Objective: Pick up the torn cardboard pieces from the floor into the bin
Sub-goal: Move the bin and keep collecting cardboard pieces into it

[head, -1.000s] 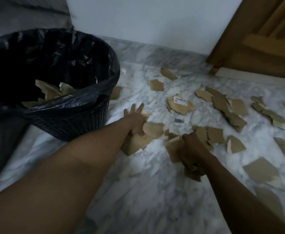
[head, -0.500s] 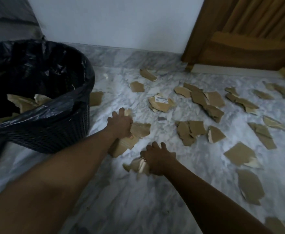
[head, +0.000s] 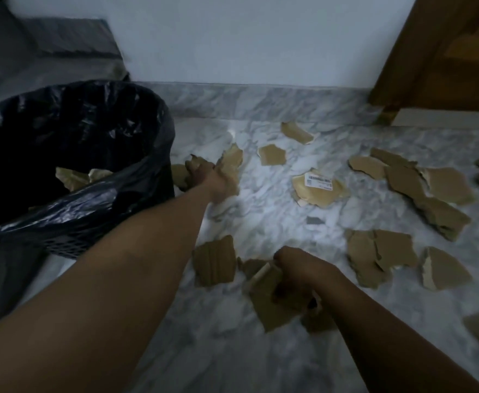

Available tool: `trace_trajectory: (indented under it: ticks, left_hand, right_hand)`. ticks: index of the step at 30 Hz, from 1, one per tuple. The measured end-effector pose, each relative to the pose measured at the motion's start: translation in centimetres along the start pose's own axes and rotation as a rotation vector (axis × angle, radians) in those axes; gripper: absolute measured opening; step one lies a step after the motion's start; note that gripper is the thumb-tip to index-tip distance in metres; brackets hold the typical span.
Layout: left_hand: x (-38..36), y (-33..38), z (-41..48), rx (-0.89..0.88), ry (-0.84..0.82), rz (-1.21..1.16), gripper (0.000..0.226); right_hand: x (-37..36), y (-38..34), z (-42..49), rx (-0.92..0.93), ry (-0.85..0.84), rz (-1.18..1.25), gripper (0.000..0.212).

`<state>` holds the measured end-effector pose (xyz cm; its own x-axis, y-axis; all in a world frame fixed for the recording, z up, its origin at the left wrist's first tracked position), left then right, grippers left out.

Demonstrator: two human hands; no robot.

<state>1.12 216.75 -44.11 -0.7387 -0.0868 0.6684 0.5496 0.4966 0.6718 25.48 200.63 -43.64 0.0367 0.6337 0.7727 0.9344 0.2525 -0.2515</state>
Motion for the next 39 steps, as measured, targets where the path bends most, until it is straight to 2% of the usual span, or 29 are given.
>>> trace_trajectory:
  ticks: [2, 4, 8, 11, 12, 15, 16, 18, 20, 23, 25, 26, 29, 31, 33, 34, 36, 39]
  left_hand:
    - [0.0, -0.2, 1.4, 0.045, -0.010, 0.147, 0.067]
    - [0.1, -0.4, 1.8, 0.014, -0.044, 0.361, 0.081]
    - [0.3, -1.5, 2.0, -0.029, -0.071, 0.435, 0.102]
    - [0.2, -1.6, 1.2, -0.039, -0.084, 0.470, 0.121]
    - [0.3, -1.1, -0.2, -0.076, -0.111, 0.511, 0.119]
    - [-0.6, -0.1, -5.4, -0.280, -0.187, 0.678, 0.082]
    - [-1.2, 0.0, -7.4, -0.382, -0.219, 0.733, 0.076]
    - [-2.3, 0.1, -11.2, -0.509, -0.278, 0.695, 0.081]
    - [-3.1, 0.4, -14.1, -0.600, -0.349, 0.644, 0.100]
    - [-4.4, 0.9, -17.2, -0.744, -0.425, 0.634, 0.117]
    - [-5.1, 1.1, -18.2, -0.757, -0.480, 0.558, 0.126]
    - [-5.4, 1.3, -18.6, -0.738, -0.512, 0.533, 0.133]
    - [-6.2, 1.8, -19.4, -0.628, -0.571, 0.557, 0.146]
    - [-6.6, 2.0, -19.6, -0.564, -0.570, 0.612, 0.149]
    - [-6.9, 2.4, -19.3, -0.495, -0.567, 0.629, 0.149]
    - [-6.9, 2.6, -19.3, -0.467, -0.562, 0.646, 0.148]
    - [-6.9, 3.1, -19.2, -0.458, -0.531, 0.672, 0.136]
    - [-6.5, 3.6, -19.4, -0.440, -0.473, 0.618, 0.088]
  right_hand:
    - [0.0, 0.2, 1.1, 0.042, -0.008, -0.007, 0.044]
    - [0.2, 0.2, 1.8, 0.057, -0.019, 0.005, 0.045]
    - [0.4, 0.1, 1.9, 0.041, -0.042, 0.003, 0.053]
    - [0.5, -0.6, 0.7, 0.031, -0.025, -0.020, 0.043]
    - [0.4, -0.8, 0.1, 0.017, 0.007, 0.003, 0.039]
    - [0.4, -1.5, -1.2, -0.040, 0.114, 0.092, 0.036]
    - [0.6, -1.6, -1.8, -0.029, 0.143, 0.086, 0.041]
    - [1.6, -1.4, -3.1, -0.051, 0.196, 0.134, 0.061]
    - [3.3, -0.1, -5.3, -0.132, 0.275, 0.347, 0.069]
    - [5.8, 3.2, -9.6, -0.272, 0.390, 0.840, 0.050]
    - [6.1, 5.6, -11.6, -0.373, 0.495, 1.003, 0.044]
    - [5.9, 6.4, -12.3, -0.393, 0.585, 0.996, 0.043]
    - [3.9, 6.6, -12.9, -0.401, 0.825, 0.719, 0.026]
    - [0.9, 6.0, -12.5, -0.313, 0.836, 0.578, 0.012]
    - [-2.4, 5.3, -11.8, -0.202, 0.775, 0.465, 0.018]
    - [-3.8, 5.3, -11.5, -0.185, 0.735, 0.433, 0.028]
    - [-4.8, 5.6, -11.7, -0.211, 0.691, 0.428, 0.046]
    - [-4.1, 6.5, -12.0, -0.272, 0.601, 0.439, 0.054]
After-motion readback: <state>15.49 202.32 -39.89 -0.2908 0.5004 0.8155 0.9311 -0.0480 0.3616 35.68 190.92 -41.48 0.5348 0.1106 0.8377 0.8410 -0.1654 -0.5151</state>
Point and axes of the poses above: each hand's wrist, its own z-axis towards the middle knuckle, its own x-axis out of the back of the hand, y = z × x, the point moved 2 cm from there along z, towards the middle knuckle, and after that the axes turned 4 degrees about -z, right-handed, at the moved point
